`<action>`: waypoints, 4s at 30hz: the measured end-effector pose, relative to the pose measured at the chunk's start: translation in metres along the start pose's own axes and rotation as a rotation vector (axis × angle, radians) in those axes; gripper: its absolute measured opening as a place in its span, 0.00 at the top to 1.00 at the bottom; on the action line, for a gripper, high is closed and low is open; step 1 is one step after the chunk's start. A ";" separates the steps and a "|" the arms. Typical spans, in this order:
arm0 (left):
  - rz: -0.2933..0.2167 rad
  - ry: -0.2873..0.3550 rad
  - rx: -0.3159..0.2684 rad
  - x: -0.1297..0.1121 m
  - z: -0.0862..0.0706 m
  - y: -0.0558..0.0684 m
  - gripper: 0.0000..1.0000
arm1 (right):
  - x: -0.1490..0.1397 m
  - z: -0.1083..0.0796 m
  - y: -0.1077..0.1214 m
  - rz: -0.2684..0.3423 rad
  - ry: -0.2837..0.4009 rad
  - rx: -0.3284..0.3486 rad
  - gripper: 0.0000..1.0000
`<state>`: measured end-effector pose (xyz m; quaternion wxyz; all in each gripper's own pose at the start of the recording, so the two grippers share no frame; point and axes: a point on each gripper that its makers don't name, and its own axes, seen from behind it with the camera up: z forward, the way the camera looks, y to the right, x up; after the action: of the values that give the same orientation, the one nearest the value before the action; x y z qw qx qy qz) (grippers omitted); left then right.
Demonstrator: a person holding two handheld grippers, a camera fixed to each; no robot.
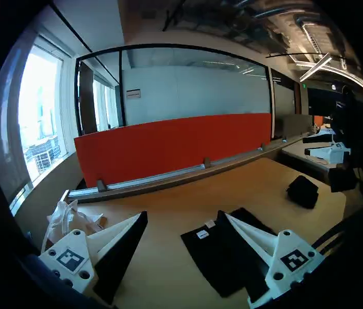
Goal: Fold towel
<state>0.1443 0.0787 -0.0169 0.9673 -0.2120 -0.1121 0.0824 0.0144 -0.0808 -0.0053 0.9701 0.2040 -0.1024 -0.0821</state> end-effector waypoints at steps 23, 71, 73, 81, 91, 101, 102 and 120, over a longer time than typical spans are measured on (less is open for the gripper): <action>0.059 -0.192 -0.131 -0.115 0.024 0.053 0.00 | -0.100 0.012 -0.042 -0.028 -0.202 0.147 0.02; 0.093 -0.505 -0.304 -0.295 0.043 0.117 0.00 | -0.321 0.007 -0.107 -0.087 -0.584 0.331 0.01; 0.093 -0.516 -0.316 -0.299 0.042 0.119 0.00 | -0.326 0.006 -0.108 -0.086 -0.595 0.336 0.02; 0.106 -0.538 -0.341 -0.310 0.043 0.126 0.00 | -0.336 0.006 -0.110 -0.071 -0.608 0.352 0.03; 0.121 -0.542 -0.323 -0.311 0.044 0.127 0.07 | -0.336 0.005 -0.111 -0.062 -0.603 0.371 0.21; 0.116 -0.565 -0.307 -0.311 0.044 0.128 0.45 | -0.336 0.004 -0.112 -0.041 -0.603 0.361 0.68; 0.115 -0.567 -0.305 -0.311 0.044 0.128 0.48 | -0.336 0.004 -0.112 -0.037 -0.605 0.359 0.71; 0.075 -0.596 -0.278 -0.306 0.042 0.129 0.88 | -0.326 0.003 -0.120 -0.031 -0.601 0.384 0.83</action>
<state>-0.1752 0.1474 -0.0903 0.8500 -0.3124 -0.3926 0.1604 -0.3154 -0.1249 -0.1055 0.8393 0.3510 -0.3936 -0.1322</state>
